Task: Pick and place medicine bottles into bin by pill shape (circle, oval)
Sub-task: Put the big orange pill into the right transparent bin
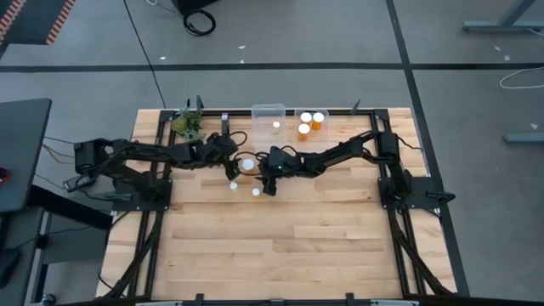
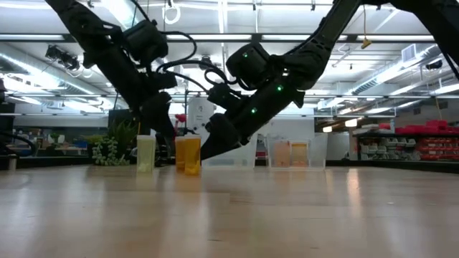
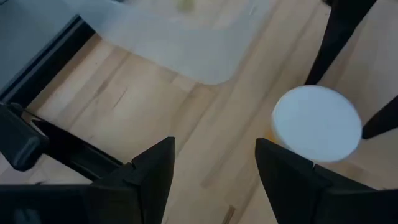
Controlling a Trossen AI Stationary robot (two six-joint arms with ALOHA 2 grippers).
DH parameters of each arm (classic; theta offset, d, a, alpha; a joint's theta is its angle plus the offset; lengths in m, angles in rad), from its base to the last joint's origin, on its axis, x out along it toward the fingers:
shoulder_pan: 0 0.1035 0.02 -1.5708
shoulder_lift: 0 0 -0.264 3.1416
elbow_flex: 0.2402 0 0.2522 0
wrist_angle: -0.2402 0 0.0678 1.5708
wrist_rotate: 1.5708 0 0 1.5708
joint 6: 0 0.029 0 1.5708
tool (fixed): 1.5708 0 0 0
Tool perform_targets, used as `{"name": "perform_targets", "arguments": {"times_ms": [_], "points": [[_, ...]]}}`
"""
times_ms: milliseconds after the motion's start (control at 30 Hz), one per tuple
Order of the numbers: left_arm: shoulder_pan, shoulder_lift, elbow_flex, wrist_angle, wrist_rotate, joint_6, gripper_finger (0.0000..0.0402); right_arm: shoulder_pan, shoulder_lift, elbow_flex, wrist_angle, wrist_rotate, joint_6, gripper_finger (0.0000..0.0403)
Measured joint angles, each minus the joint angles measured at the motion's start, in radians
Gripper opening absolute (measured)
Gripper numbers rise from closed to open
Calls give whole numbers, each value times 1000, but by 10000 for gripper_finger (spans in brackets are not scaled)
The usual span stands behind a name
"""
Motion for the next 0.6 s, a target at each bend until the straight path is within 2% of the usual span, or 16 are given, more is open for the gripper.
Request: {"name": "perform_targets", "arguments": {"times_ms": [100, 267, 600], "points": [[8, 21, 0, 10, 12, -3, 231, 1, 0, 0, -5, 10, 0, 241], [0, 28, 0, 32, 105, -3, 231, 5, 0, 0, -4, 9, 15, 242], [-46, 28, 0, 50, 108, -2, 231, 5, 0, 0, 9, -6, 36, 263]]}}
